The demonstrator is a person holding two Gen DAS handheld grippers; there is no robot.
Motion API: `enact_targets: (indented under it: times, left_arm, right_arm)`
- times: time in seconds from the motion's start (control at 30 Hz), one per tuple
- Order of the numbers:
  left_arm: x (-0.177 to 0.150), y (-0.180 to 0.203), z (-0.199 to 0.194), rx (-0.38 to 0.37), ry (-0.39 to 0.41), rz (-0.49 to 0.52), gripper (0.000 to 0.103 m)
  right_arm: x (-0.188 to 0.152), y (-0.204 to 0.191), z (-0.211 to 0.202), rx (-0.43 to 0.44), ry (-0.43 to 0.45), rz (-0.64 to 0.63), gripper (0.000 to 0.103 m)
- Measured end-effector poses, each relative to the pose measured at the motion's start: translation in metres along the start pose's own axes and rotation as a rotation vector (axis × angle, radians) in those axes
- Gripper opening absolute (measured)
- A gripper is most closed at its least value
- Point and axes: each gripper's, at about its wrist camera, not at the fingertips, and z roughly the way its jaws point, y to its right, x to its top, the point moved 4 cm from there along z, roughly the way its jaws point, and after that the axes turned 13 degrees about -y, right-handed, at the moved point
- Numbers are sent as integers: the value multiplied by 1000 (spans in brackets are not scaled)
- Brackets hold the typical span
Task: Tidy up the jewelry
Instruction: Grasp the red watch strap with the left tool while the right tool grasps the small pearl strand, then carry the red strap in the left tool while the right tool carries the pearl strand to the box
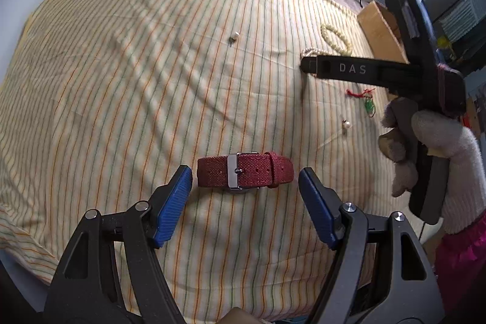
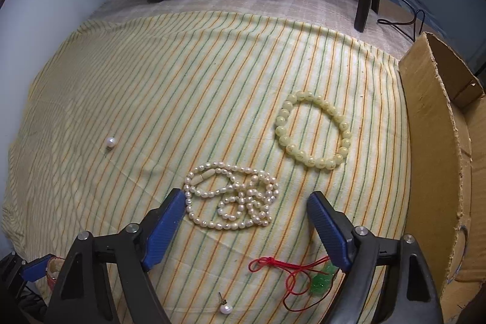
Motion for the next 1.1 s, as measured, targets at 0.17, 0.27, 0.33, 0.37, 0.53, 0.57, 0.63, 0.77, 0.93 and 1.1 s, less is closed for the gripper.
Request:
enact_targets:
  times: [0.17, 0.27, 0.33, 0.37, 0.53, 0.57, 0.63, 0.77, 0.93, 1.1]
  left_arm:
    - [2, 0, 5, -1, 5, -18, 75]
    - [2, -1, 5, 0, 8, -9, 75]
    - [2, 0, 6, -2, 12, -2, 71]
    - [3, 1, 6, -6, 12, 3, 67]
    - [5, 3, 4, -4, 30, 9, 65]
    - [5, 4, 3, -5, 34, 10, 64]
    - [5, 5, 1, -4, 41, 17, 64]
    - [4, 6, -4, -2, 55, 27, 63]
    - [6, 8, -9, -6, 73, 30, 63]
    - [6, 11, -14, -2, 89, 42, 62]
  right_arm:
    - [-1, 0, -2, -18, 8, -7, 73]
    - [-2, 0, -3, -23, 11, -14, 68]
    - [-2, -2, -3, -29, 14, -21, 62]
    - [-3, -3, -4, -30, 17, -24, 59]
    - [-2, -5, -8, -34, 29, -34, 25]
    - [-3, -5, -8, -33, 31, -34, 23]
    - [-4, -3, -10, -29, 36, -32, 16]
    - [-5, 0, -15, -8, 49, -22, 9]
    - [-6, 4, -22, 9, 67, -16, 5]
    - [-4, 10, -29, 43, 87, 1, 4]
